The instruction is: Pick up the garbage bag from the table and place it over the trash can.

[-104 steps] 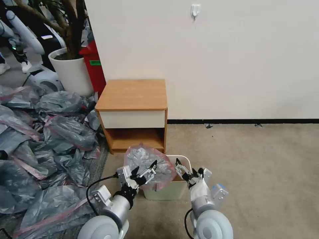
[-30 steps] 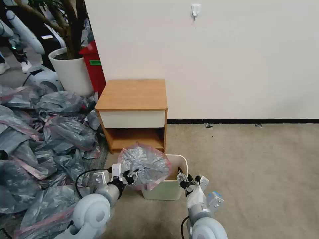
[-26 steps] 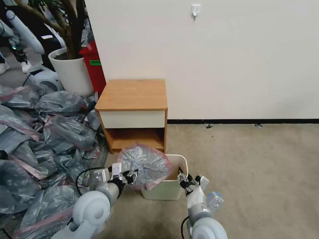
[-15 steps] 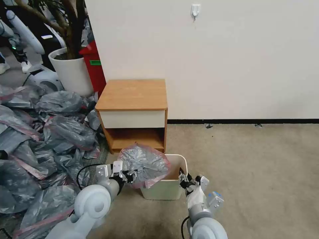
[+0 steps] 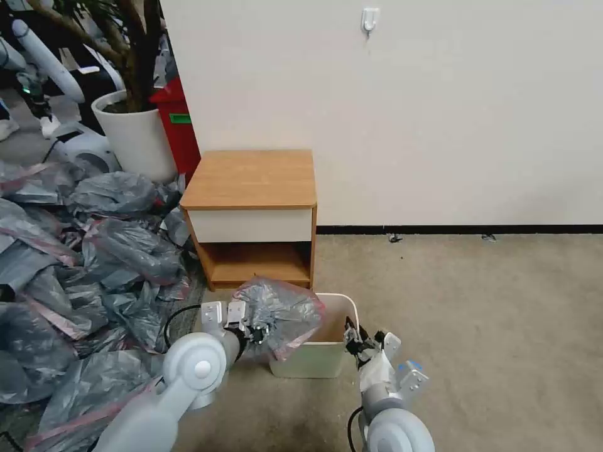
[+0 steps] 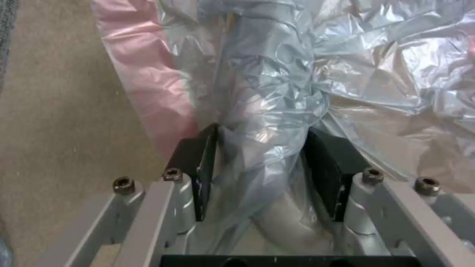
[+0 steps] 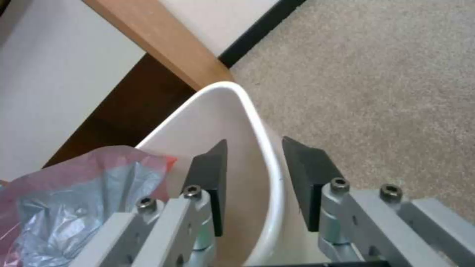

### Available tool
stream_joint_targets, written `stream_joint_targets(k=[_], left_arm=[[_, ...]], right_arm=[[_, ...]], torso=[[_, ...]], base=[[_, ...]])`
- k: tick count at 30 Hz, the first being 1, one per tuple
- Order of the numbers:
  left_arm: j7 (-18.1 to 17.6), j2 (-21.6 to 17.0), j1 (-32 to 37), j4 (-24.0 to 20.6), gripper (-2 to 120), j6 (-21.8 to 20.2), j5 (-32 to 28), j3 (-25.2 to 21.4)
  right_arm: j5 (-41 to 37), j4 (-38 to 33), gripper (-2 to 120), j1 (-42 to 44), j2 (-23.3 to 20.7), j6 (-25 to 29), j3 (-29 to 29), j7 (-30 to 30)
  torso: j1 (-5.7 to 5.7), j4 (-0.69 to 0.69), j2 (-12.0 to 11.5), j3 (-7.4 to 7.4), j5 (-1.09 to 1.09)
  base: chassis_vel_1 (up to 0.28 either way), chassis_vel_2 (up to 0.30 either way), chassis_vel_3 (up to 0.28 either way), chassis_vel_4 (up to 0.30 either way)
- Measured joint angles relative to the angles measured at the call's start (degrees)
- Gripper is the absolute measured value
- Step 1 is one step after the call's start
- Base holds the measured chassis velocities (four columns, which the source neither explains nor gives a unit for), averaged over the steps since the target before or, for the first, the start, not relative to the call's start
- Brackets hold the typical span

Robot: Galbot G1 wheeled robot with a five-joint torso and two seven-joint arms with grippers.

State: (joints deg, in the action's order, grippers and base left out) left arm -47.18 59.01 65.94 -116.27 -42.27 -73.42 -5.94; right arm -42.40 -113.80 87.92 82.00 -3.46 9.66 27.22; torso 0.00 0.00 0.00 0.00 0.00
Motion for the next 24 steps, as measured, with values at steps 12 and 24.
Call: stream_joint_targets(k=[12, 24], left_arm=[[-3.7, -0.3, -3.5, 2.6, 14, 0.1, -3.5, 2.7], [-5.3, 0.1, -6.3, 4.7, 10, 0.1, -6.2, 3.8]], right_arm=[[-0.1, 0.3, 28, -0.1, 0.2, 0.2, 0.3, 0.0], [-0.1, 0.0, 28, 0.1, 0.2, 0.4, 1.0, 0.0]], torso=[[0.00, 0.00, 0.0, 0.00, 0.00], [0.00, 0.00, 0.0, 0.00, 0.00]], base=[[0.000, 0.000, 0.000, 0.000], [0.000, 0.000, 0.000, 0.000]])
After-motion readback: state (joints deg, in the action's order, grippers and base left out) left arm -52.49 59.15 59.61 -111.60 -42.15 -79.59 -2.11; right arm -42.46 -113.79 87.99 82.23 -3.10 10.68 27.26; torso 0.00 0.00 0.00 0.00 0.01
